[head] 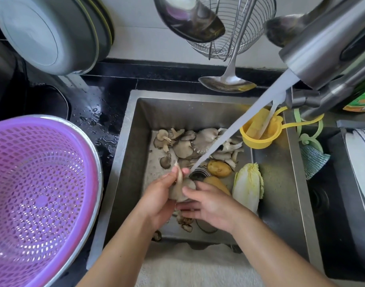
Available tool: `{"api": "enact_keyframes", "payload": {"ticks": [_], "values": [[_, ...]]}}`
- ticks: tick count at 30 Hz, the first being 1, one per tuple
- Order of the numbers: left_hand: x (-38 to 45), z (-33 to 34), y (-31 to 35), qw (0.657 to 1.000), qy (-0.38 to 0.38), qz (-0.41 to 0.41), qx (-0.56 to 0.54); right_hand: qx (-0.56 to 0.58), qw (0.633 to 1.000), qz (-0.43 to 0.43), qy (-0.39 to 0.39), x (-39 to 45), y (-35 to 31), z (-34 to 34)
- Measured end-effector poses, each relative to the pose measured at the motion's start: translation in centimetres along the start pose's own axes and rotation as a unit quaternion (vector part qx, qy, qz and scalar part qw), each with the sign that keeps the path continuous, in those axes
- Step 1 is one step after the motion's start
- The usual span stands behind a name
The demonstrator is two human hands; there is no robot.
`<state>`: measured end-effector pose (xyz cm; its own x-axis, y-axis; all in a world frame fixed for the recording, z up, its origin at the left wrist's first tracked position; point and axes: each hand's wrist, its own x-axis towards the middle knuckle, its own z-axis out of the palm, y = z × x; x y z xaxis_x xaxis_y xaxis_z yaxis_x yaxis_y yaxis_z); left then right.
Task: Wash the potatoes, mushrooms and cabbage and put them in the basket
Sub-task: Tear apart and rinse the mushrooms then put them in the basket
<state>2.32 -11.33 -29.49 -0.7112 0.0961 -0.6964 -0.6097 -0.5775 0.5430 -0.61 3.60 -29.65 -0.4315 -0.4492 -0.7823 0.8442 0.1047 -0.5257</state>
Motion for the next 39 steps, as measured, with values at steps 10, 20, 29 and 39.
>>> {"api": "enact_keyframes", "payload": {"ticks": [10,20,29,39], "values": [[3.2,-2.5,-1.0,0.756,0.181,-0.053,0.626,-0.090,0.967,-0.016,0.236,1.5,-0.3,-1.7],[4.4,3.4,0.4,0.974,0.211,-0.034,0.073,-0.441,0.872,-0.169,0.130,0.8,-1.1,-0.1],[3.6,3.4,-1.7,0.996,0.062,-0.055,0.038,-0.770,0.630,0.029,0.097,-0.9,2.6,-6.2],[3.8,2.8,-1.4,0.988,0.150,-0.020,-0.030,-0.750,0.649,0.043,0.118,0.3,4.2,-5.9]]}}
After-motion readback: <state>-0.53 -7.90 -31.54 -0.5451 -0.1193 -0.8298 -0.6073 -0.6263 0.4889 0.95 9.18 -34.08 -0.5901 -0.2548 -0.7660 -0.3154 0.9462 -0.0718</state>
